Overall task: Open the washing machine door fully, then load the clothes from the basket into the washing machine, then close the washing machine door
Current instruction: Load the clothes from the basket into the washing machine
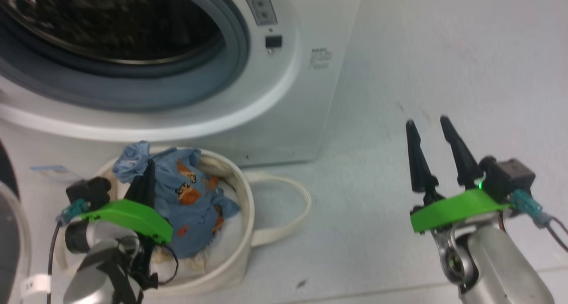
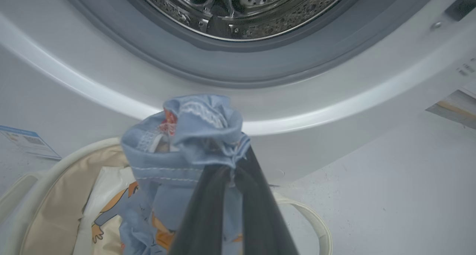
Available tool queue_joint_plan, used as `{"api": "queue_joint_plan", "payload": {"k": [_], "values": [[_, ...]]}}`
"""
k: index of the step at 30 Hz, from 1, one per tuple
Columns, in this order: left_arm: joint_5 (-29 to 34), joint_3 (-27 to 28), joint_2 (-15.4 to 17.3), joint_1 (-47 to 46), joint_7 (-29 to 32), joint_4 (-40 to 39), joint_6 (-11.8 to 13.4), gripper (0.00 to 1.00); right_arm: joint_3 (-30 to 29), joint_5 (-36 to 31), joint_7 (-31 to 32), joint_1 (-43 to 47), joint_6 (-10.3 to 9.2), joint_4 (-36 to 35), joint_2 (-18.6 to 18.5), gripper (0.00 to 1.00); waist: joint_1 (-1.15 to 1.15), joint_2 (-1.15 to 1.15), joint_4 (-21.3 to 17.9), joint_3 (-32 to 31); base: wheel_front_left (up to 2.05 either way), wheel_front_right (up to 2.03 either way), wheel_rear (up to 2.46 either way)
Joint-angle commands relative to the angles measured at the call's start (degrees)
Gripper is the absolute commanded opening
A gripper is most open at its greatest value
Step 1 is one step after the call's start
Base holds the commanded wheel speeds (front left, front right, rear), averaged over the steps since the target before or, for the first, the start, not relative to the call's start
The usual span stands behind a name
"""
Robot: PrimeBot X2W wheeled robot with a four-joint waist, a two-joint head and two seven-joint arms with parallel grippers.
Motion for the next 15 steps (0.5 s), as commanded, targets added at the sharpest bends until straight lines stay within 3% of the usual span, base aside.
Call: {"api": "queue_joint_plan", "payload": {"k": [1, 9, 15], "values": [[-1.03, 1.28, 1.37, 0.96, -0.68, -3.77, -0.32, 0.0, 1.06, 0.66, -0.7, 1.11, 0.02, -1.17, -0.79, 1.0, 0.02, 0.0, 2.13, -5.7, 0.0, 0.0, 0.0], [-6.2, -1.48, 1.88, 5.42, -0.68, -17.25, -0.32, 0.0, 1.52, 2.86, -0.7, 5.26, 0.02, 0.06, -1.55, 1.0, 0.02, 0.0, 4.59, -13.22, 0.0, 0.0, 0.0], [-7.91, -2.37, 6.31, 3.53, 1.94, -26.86, -0.25, 0.0, 1.48, 3.43, -0.7, 6.24, 0.02, -0.45, -1.54, 1.0, 0.02, 0.0, 4.82, -14.11, 0.0, 0.0, 0.0]]}}
